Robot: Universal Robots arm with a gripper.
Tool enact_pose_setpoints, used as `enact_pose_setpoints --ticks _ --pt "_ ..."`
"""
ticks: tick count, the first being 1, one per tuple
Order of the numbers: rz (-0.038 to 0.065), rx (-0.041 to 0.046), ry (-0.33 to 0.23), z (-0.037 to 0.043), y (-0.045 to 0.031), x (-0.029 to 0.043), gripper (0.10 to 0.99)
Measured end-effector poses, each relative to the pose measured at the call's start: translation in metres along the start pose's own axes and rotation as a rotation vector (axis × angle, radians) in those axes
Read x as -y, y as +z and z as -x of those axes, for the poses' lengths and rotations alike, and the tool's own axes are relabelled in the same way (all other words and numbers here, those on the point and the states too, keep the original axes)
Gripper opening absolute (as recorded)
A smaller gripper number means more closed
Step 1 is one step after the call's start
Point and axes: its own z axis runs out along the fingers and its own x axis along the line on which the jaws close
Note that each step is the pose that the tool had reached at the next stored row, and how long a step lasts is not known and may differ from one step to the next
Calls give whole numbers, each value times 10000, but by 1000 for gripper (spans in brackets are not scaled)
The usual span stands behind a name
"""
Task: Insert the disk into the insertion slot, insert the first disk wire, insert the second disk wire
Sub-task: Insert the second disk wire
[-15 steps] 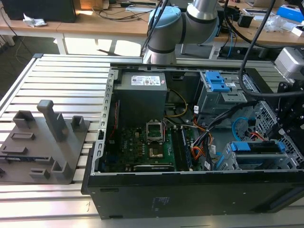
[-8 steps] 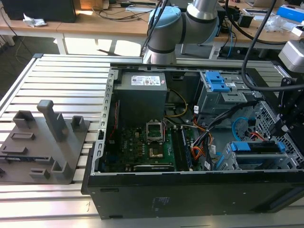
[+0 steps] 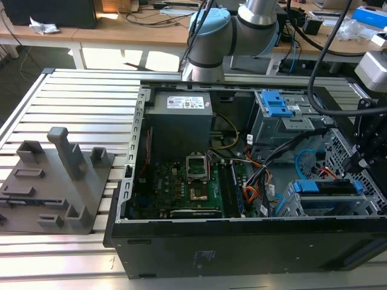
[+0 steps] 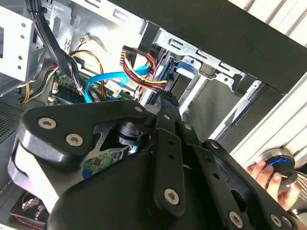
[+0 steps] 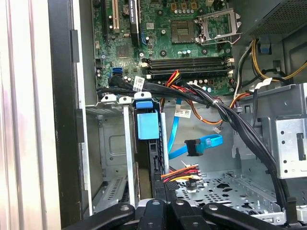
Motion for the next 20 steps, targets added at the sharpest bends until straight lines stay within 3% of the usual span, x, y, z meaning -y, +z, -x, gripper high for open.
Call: enact_pose_setpoints --ticks 1,6,12,15,16,17,20 --pt "0 0 -3 0 -1 0 106" --pt "34 -49 -1124 0 -1 0 106" --pt "36 -43 -1187 0 -1 0 114" --pt "37 -40 -1195 0 -1 0 302" --pt "36 -41 -1195 1 -1 0 302" --pt "37 -40 -1197 13 0 -1 302" --pt "36 -57 -1212 208 7 -20 302"
